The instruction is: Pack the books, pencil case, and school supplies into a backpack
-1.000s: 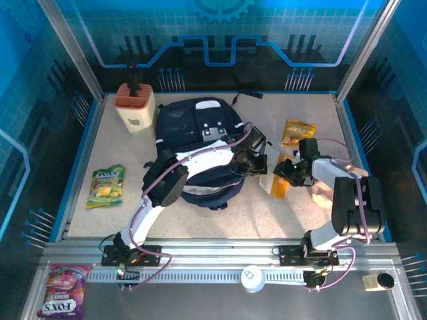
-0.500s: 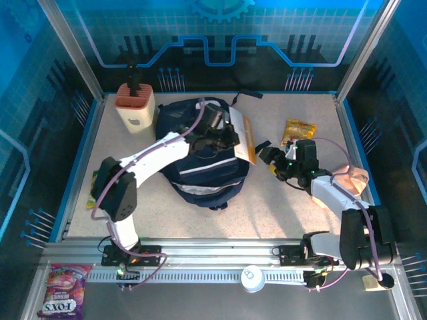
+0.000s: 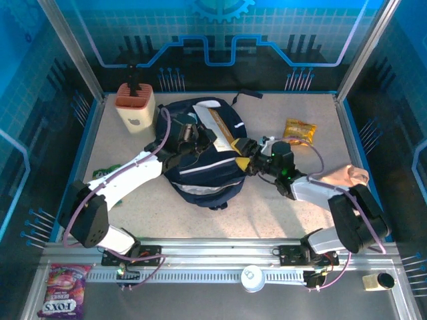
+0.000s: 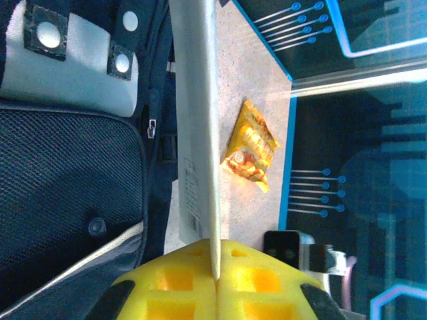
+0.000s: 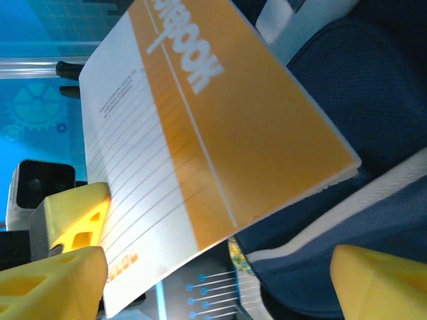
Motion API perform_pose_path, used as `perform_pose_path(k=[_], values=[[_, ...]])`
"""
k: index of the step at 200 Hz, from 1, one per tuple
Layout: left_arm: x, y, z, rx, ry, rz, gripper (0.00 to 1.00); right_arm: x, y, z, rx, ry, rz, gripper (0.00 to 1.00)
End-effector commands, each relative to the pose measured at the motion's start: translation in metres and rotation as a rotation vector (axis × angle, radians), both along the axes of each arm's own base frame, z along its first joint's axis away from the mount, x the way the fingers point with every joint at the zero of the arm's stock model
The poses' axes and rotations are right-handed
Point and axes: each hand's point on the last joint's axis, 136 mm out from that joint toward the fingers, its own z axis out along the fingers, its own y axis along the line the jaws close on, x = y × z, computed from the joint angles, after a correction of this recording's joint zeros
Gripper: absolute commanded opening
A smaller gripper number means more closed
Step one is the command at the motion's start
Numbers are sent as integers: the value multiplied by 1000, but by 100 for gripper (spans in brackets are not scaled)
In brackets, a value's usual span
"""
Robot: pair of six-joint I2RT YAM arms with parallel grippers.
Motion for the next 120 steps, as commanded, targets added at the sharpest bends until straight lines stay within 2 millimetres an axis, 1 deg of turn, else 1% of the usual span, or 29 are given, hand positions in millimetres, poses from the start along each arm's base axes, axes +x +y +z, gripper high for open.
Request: perform_pose_path(k=[1,15,34,50,91,120], values=[[7,7,23,-70,-59,65,0,10,12,31,142,-71,-53,86],[7,5,21,-84,-50,64,0,10,20,31,151,-69,-49,86],[7,5,17,-94,-40,66,0,13,25,28,150,-63,-55,83],[7,4,17,-96,-36,66,0,17,25,27,154,-70,-73,81],[6,4,16,-106,-28,67,0,27,24,37,158,-113,-100,74],[5,4,14,-109,-21,65,0,34,24,42,149,-131,-105,64]])
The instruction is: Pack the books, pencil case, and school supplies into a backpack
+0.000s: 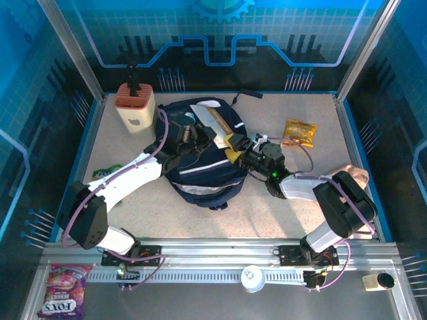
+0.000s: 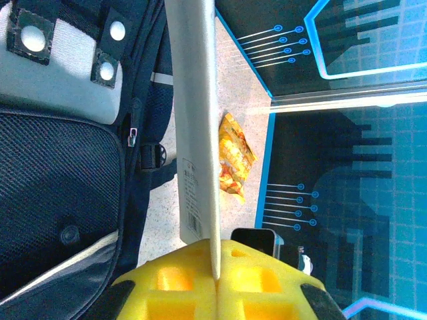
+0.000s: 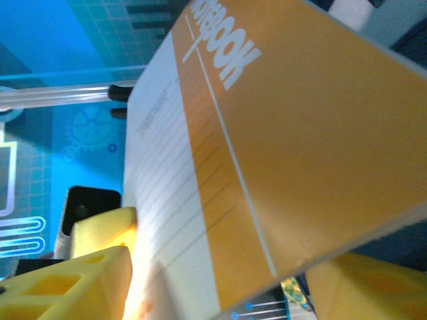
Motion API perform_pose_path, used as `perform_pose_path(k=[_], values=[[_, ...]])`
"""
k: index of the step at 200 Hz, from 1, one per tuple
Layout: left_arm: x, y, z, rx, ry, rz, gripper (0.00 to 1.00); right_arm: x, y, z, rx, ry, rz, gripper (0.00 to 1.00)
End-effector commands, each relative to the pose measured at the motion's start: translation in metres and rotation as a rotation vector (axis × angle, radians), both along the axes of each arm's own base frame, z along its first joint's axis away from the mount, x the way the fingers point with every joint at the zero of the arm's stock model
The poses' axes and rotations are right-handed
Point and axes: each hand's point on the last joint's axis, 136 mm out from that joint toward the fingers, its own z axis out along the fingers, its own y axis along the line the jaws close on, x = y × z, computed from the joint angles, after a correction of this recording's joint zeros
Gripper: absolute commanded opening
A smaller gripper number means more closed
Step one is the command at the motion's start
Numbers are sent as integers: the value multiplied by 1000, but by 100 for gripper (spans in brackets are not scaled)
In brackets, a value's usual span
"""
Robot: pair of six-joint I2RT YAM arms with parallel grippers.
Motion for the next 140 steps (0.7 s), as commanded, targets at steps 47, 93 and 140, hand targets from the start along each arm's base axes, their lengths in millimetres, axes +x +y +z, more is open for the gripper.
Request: perform_pose_path(k=[47,93,140], values=[[-2,6,4,-14,-11,17,3,16,-6,21,-2,-76,-33,40],[-7,9,-1,74,-21,-28,40,15,-20,26,-80,-106,-33,1],[-16,29,-12,344,-93,-111,78,8,-64,34,-210,-153,-101,0]])
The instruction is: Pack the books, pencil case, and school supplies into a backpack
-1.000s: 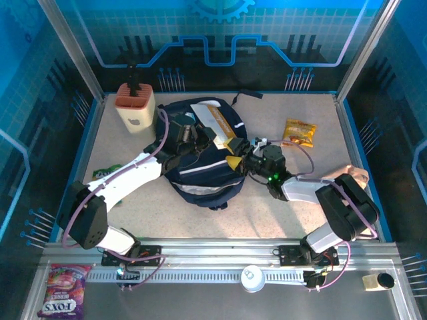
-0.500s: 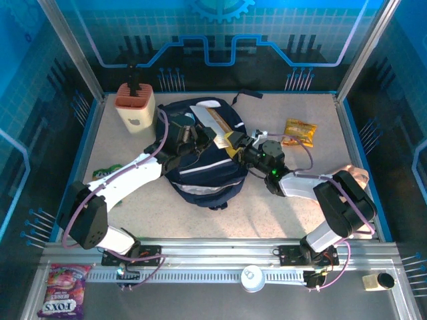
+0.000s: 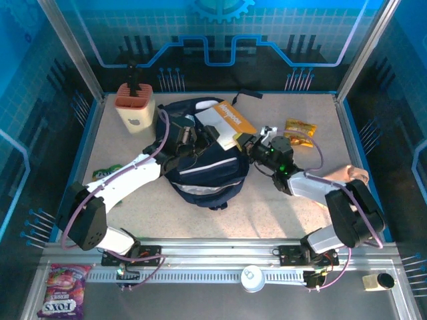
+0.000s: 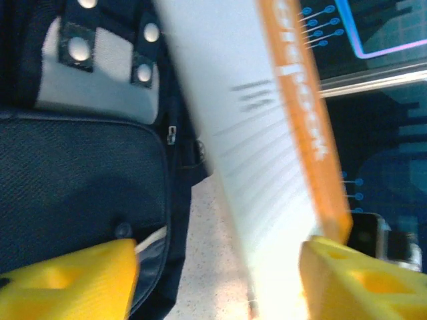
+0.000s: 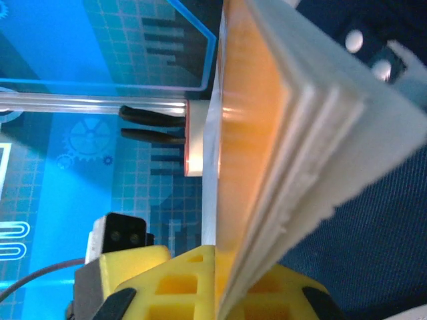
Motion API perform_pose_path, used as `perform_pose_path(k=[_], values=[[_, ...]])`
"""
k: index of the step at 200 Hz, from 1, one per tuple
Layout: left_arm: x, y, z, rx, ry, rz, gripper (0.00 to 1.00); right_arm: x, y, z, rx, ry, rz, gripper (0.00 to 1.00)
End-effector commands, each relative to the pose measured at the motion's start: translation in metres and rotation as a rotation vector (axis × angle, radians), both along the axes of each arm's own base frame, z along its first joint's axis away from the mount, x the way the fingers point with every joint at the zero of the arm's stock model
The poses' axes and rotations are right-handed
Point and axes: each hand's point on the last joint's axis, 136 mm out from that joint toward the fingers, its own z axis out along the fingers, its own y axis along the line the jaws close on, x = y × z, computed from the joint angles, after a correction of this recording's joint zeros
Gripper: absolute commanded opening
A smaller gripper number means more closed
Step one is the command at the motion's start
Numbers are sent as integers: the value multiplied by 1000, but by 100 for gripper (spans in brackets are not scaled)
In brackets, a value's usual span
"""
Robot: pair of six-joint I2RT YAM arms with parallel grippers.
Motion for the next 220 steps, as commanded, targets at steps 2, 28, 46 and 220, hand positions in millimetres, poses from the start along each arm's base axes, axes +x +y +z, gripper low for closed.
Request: perform_pose_path(k=[2,28,46,220], values=[[-7,17,7,185,-83,-64,80,-5,-27,9,-101,-57,-38,0],[-12,18,-3,332,-111,-182,92,-13,-59,10,-189,-55,-91,0],[-15,14,-9,403,-111,-273,99,-19,-82,7,-246,-27,-132,0],[-78,-17,-96,1093,-8,-1055,85,-42,-150,-12,-407,121,-228,0]])
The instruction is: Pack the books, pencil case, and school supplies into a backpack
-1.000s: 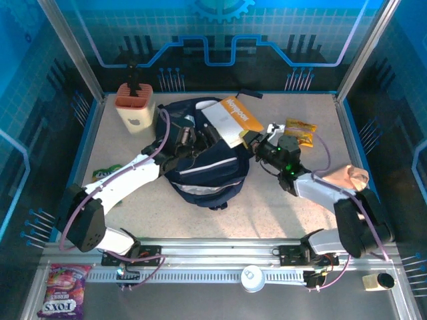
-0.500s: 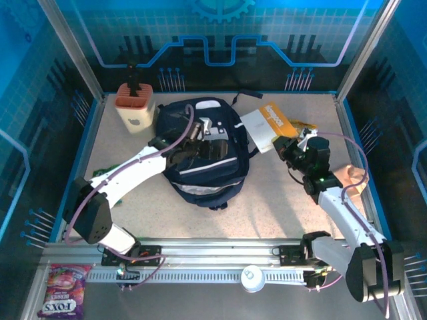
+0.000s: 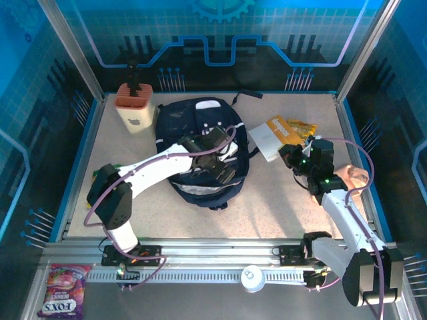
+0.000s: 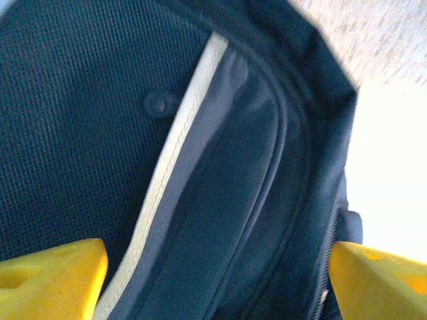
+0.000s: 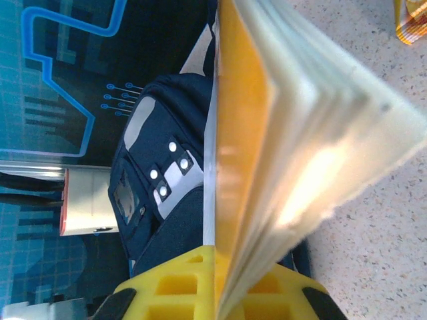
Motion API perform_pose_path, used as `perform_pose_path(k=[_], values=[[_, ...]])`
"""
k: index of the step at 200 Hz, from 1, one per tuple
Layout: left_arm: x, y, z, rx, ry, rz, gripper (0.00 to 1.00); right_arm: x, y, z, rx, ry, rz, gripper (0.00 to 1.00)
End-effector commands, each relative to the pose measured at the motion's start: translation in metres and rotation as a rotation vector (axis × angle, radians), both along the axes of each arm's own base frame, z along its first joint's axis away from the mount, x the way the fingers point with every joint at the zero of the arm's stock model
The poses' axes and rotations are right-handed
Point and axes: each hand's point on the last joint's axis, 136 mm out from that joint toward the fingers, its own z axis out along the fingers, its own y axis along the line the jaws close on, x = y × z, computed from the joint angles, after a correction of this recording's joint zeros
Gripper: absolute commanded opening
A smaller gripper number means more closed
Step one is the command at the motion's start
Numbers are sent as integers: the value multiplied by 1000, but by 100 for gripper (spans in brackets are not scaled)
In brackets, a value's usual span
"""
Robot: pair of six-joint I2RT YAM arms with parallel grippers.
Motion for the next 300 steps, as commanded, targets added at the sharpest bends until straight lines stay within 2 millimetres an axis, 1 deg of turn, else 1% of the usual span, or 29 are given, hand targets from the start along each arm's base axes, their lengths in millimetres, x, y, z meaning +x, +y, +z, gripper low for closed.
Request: perform_pose_path(k=[1,25,51,68,89,129,146,164,181,190,197,206,222,230,247,261,277,291,300], values=[[-12,16,-12,153,61,-88,85,2,-2,15,-8,-34,9,0],[-20,10,-26,168,149,-114,83,3,-2,15,1,-35,9,0],[-8,15,-33,233,118,-92,81,4,-1,14,8,-35,12,0],[2,15,-32,258,84,-77,74,4,-1,15,7,-36,13,0],[9,15,-34,293,58,-83,72,3,-1,15,8,-35,14,0],[10,20,-44,375,56,-104,71,3,-1,16,8,-39,11,0],[7,20,-49,390,67,-118,74,3,-1,15,8,-37,11,0],[4,20,-54,402,79,-137,79,3,-3,16,8,-38,6,0],[6,19,-56,414,76,-140,79,3,-2,16,8,-38,6,0],[12,20,-54,431,47,-122,75,3,-3,16,9,-37,7,0],[18,21,-51,441,19,-104,70,3,-2,16,11,-37,7,0],[26,21,-44,446,-23,-79,60,3,-3,17,11,-38,6,0],[40,19,-26,426,-109,-26,44,3,-3,17,4,-39,6,0],[44,18,-15,403,-145,-6,39,2,-4,17,-5,-36,7,0],[48,14,5,350,-195,21,29,0,-7,16,-33,-25,10,0],[50,14,17,318,-229,42,19,-2,-11,17,-56,-25,5,0],[52,14,29,294,-262,63,11,-5,-16,18,-77,-24,-7,0],[56,14,43,264,-297,88,1,-8,-20,19,-90,-23,-17,0],[58,11,53,232,-318,99,0,-11,-22,18,-100,-21,-18,0]])
